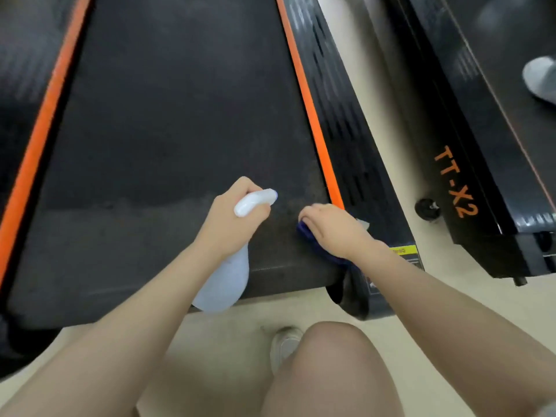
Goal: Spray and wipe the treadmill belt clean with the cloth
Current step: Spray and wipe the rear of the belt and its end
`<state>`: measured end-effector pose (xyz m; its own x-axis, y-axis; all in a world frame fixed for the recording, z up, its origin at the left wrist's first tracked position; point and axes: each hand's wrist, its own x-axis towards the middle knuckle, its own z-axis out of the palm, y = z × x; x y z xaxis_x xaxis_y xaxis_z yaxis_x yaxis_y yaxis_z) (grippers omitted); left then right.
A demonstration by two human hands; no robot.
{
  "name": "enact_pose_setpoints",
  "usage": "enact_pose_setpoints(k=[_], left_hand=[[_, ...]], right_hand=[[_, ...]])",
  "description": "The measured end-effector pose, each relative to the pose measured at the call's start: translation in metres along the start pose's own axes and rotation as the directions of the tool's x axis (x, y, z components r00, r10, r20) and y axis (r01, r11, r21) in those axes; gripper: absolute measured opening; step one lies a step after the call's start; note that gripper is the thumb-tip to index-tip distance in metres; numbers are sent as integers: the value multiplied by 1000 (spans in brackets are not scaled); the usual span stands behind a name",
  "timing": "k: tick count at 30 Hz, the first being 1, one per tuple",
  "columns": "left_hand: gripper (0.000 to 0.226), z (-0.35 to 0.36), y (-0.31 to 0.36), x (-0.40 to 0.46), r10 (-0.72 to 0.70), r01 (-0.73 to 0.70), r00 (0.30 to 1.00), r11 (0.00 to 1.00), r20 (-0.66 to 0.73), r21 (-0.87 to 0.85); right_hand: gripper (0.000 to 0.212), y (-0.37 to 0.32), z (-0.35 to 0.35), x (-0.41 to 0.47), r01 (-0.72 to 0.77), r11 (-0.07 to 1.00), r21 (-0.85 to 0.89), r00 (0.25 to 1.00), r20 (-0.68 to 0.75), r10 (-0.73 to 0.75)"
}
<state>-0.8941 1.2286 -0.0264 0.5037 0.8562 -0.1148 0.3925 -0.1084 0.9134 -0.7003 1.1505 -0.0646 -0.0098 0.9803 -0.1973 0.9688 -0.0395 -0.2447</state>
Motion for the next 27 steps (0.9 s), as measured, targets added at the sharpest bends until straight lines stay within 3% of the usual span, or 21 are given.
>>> enact_pose_setpoints(k=[3, 8, 15, 22, 25, 27], left_hand=[[6, -43, -23, -33, -42, 40, 996, 999, -78, -25], [9, -130, -60, -84, -159, 128, 951, 983, -265, -131], [25, -202, -102, -111, -298, 193, 819, 948, -491, -253], [28, -212, -130, -85, -468, 362, 791, 877, -393, -316], [21, -212, -140, -81, -521, 395, 745, 848, -417, -354], [17, -210, -140, -79, -511, 374, 759, 849, -403, -373]], right_hand=[[25, -67, -13, 34, -116, 958, 262, 977, -141, 157], [23, -169, -3, 59, -144, 865, 480, 983, -31, 181], [30, -250, 10, 98, -68, 937, 343, 997, -18, 79], [25, -259, 26, 138, -25, 910, 415, 977, -181, 109], [24, -254, 26, 156, -80, 838, 540, 937, -247, 249], [23, -249, 28, 164, -100, 812, 575, 906, -284, 313]])
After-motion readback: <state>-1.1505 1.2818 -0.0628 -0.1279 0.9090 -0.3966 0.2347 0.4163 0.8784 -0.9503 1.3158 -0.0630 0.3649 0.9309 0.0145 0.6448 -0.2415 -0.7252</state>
